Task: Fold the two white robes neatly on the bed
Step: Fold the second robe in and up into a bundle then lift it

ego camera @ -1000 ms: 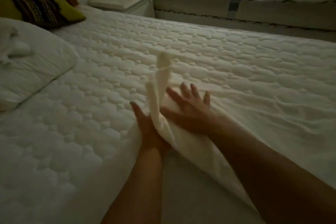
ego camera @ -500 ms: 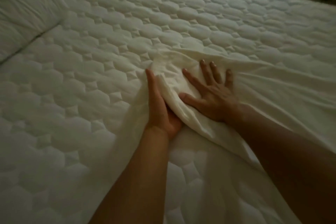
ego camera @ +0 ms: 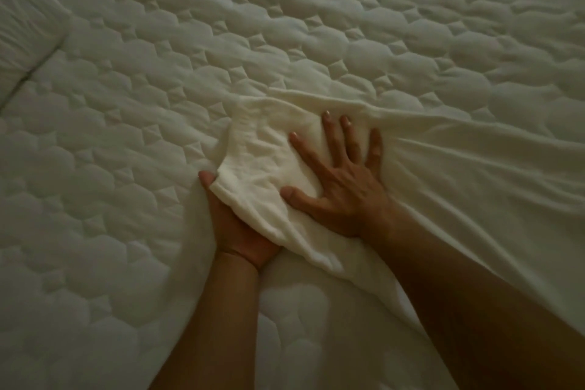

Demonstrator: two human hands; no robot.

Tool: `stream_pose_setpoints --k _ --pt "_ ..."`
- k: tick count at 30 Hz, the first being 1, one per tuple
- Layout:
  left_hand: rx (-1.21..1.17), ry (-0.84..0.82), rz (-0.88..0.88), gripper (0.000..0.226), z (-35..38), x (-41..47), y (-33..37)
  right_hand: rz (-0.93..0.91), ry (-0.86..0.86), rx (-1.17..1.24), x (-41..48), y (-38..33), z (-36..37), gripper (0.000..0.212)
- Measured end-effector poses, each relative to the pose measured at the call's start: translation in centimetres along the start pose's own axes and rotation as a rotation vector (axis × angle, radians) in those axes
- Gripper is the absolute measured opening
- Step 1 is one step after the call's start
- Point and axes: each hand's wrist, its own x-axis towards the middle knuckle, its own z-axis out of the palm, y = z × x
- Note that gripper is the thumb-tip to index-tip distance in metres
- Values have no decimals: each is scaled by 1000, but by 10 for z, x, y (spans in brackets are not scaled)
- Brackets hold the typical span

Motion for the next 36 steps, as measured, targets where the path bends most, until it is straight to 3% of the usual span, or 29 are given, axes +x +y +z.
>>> stream_pose_setpoints --k 6,10,12,14,17,18,22,24,28,36 --pt "-24 -28 -45 112 5 -3 1 3 -10 5 0 1 -4 88" --pt "53 278 -152 100 34 -3 22 -10 -47 21 2 2 -7 91" --pt "277 419 -241 91 61 13 54 -23 -73 42 2 7 -11 92" --pt "666 545 -295 73 81 41 89 -30 -68 56 2 9 -8 93" --pt "1187 590 -311 48 82 83 104 -3 -32 102 3 8 -5 96" --pt "1245 630 -273 48 78 87 103 1 -11 117 4 7 -6 96" --pt "1135 806 -226 67 62 77 103 9 2 130 2 11 -8 93" --pt "1137 808 -198 55 66 80 101 5 -10 115 3 9 -10 92" --pt "1125 873 -198 11 64 87 97 46 2 126 4 11 -9 90" --pt "1123 900 -171 10 57 97 95 27 32 107 3 11 -8 90"
